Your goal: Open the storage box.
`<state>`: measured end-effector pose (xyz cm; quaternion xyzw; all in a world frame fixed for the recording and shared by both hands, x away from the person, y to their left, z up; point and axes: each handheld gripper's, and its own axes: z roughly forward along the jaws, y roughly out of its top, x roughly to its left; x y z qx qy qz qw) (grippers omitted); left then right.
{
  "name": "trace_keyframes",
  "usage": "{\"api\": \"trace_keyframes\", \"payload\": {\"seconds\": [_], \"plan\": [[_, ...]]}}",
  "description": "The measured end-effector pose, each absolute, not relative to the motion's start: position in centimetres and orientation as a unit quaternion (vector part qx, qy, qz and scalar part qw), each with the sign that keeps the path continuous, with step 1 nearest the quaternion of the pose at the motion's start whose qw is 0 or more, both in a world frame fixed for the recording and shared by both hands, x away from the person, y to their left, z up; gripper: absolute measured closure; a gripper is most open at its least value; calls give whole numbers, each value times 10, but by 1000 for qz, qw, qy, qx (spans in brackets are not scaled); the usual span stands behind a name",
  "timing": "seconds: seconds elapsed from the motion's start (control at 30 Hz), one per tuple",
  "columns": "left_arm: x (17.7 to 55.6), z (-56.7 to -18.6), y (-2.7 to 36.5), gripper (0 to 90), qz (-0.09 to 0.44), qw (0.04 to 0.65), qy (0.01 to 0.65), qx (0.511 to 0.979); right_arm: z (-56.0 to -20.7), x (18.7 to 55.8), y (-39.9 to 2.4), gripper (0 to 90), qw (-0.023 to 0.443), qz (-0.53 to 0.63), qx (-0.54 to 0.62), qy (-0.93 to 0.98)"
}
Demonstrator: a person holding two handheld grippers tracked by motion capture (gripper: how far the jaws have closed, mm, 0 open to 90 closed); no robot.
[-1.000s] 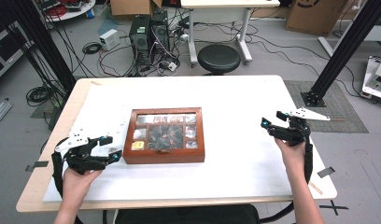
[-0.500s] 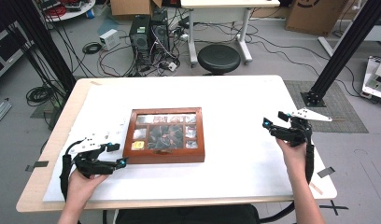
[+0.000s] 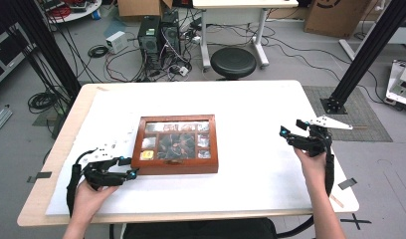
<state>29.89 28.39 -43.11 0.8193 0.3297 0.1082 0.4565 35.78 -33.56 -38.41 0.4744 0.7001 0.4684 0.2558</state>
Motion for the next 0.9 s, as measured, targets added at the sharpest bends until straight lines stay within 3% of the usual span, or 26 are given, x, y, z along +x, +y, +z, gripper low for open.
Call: {"api": "trace_keyframes", "payload": {"seconds": [0.27,0.9], "plan": [[296,-426,284,501,117,462,324,818,-384,358,-336,269,258,468,476,698],[295,-421,284,505,122,477,321,809,-384,358,-334,269,258,468,474,699]]}}
